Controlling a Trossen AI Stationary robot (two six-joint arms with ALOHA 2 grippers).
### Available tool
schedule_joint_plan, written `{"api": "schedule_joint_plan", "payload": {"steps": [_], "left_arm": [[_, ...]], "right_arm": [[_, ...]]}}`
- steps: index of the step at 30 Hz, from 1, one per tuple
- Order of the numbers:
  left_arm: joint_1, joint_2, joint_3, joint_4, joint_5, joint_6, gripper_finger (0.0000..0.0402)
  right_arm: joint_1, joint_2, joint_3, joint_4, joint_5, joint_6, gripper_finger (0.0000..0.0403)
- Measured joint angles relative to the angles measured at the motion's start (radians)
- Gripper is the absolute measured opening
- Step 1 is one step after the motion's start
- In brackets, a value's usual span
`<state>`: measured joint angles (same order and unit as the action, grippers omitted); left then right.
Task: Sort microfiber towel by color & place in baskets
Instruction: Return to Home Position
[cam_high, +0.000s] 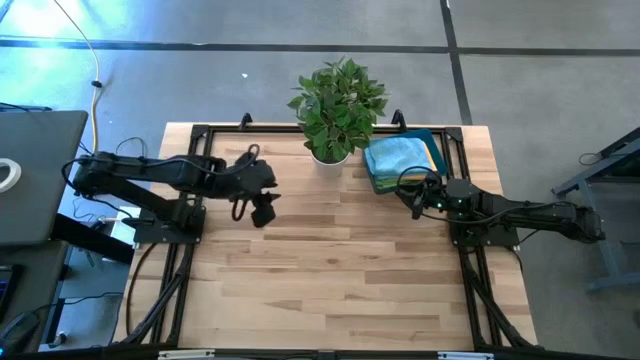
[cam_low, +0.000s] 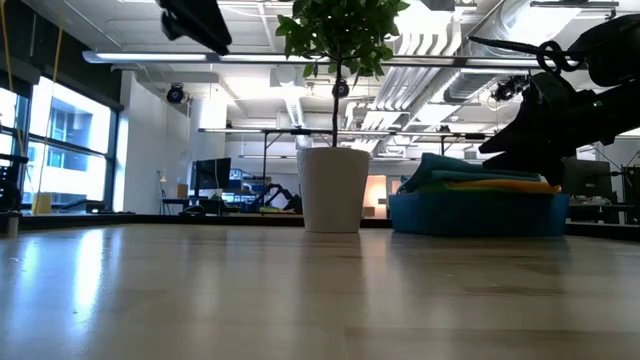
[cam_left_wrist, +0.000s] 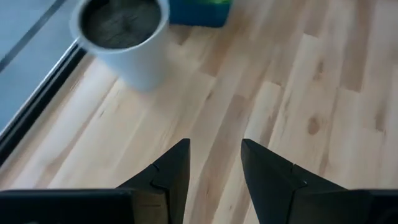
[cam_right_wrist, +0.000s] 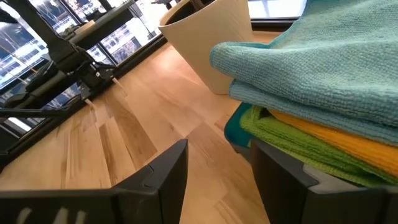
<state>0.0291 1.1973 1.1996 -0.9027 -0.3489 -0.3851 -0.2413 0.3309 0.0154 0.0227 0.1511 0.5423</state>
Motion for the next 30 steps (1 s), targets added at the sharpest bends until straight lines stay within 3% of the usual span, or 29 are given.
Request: {"api": "schedule_joint_plan", "payload": {"steps": [9,14,20,30], "left_arm": [[0.118,0.000,-0.166,0.328,0.364,0.345,0.0133],[0.142,-0.039,-0.278,0.332,0.410,0.380,0.0133],[0.189,-0.313,-0.536,0.439,0.471,0.388,0.0133],[0.251,-0.771,-0.842,0.603,0.419,0.285,0.0133]], "right_arm": [[0.000,0.000,0.000,-0.002,-0.003,0.000,0.0165],[0.000,0.000,0.000,-0.002,-0.003,0.000,0.0165],[0.000,0.002,0.000,-0.003,-0.003,0.000,0.0165],[0.000,0.002,0.000,-0.003,-0.003,0.000,0.0165]]}}
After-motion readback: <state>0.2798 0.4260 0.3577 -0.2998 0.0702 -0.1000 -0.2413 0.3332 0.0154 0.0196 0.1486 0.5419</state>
